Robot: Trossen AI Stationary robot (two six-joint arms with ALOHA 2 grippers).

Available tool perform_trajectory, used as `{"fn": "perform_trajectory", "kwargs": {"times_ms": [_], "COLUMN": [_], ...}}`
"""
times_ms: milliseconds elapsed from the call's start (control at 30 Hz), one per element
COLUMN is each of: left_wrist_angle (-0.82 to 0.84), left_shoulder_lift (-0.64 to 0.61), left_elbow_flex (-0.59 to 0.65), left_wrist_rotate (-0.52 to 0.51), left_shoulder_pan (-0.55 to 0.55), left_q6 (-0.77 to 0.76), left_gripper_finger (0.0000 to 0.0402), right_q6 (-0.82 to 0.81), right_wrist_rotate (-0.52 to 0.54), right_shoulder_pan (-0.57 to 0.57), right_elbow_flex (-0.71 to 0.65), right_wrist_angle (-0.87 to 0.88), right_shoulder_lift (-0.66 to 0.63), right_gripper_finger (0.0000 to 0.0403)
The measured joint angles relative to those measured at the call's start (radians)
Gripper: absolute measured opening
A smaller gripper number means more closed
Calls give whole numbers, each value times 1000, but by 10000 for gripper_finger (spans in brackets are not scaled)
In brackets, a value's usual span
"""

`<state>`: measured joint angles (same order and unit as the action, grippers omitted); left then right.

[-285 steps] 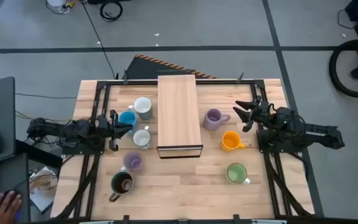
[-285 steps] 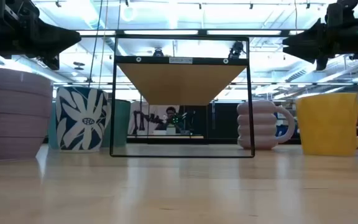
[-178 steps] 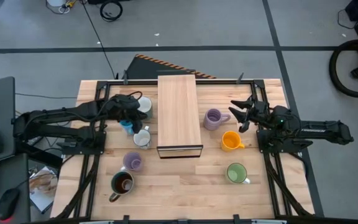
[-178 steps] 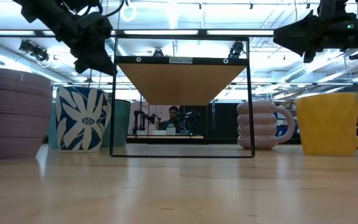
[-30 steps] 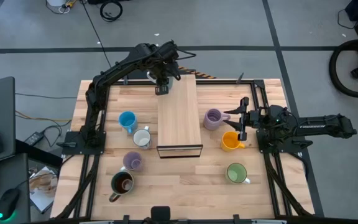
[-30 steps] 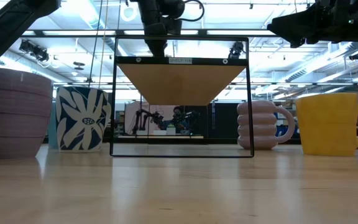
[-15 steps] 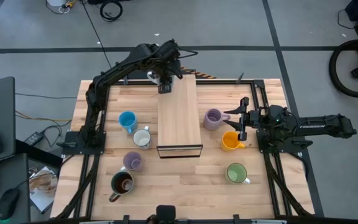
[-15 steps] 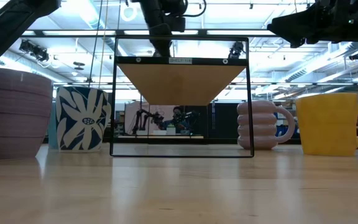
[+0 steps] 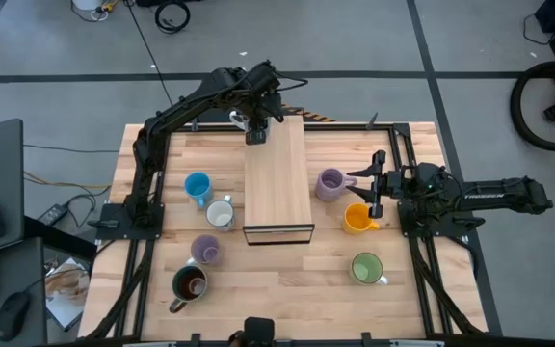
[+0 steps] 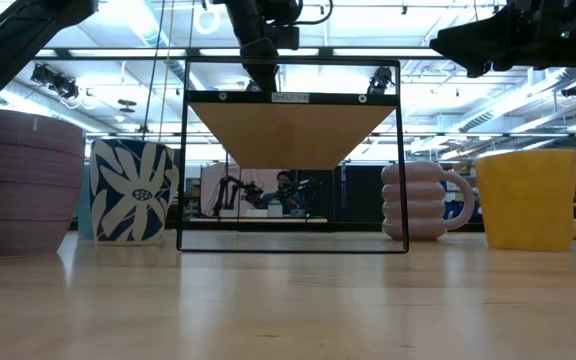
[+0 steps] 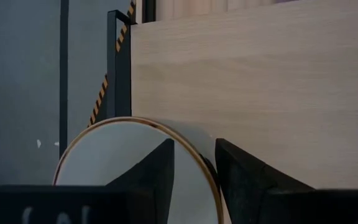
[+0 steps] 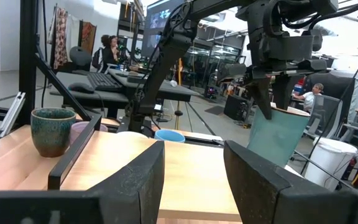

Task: Place coffee mugs
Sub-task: Put the blue mug on the shelf

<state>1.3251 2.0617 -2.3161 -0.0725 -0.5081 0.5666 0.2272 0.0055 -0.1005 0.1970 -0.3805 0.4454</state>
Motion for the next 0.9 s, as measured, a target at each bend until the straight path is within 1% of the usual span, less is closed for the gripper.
{"fn": "perform_trajectory", "kwargs": {"times_ms": [133, 267, 433, 500, 600, 700, 800, 900], "left_wrist_angle": [-27, -36, -22, -8, 52, 141, 243, 237], "left_shoulder_lift": [-10, -28, -41, -57, -85, -118, -138, -138], "left_elbow_flex": [-3, -6, -8, -20, -32, -34, -35, -20], "left_wrist_rotate": [-51, -55, -149, -162, -153, -131, -24, 48], "left_shoulder_pan": [10, 22, 46, 63, 99, 139, 151, 149], "left_q6": [1, -2, -5, -13, -32, -82, -184, -305], "left_gripper_finger": [123, 129, 170, 187, 200, 197, 186, 174], "right_q6": [0, 0, -5, -8, -8, -8, -8, -15], "right_wrist_rotate": [0, 0, -4, -4, -3, -3, -5, -10], "right_shoulder_pan": [0, 0, 1, 1, 1, 1, 1, 1], "right_elbow_flex": [0, 0, 0, 0, 0, 0, 0, 0], "right_wrist_angle": [0, 1, 2, 3, 4, 5, 6, 8], "right_shoulder_lift": [0, 0, 0, 0, 0, 0, 0, 0], "right_gripper_finger": [171, 171, 171, 171, 171, 171, 171, 171]}}
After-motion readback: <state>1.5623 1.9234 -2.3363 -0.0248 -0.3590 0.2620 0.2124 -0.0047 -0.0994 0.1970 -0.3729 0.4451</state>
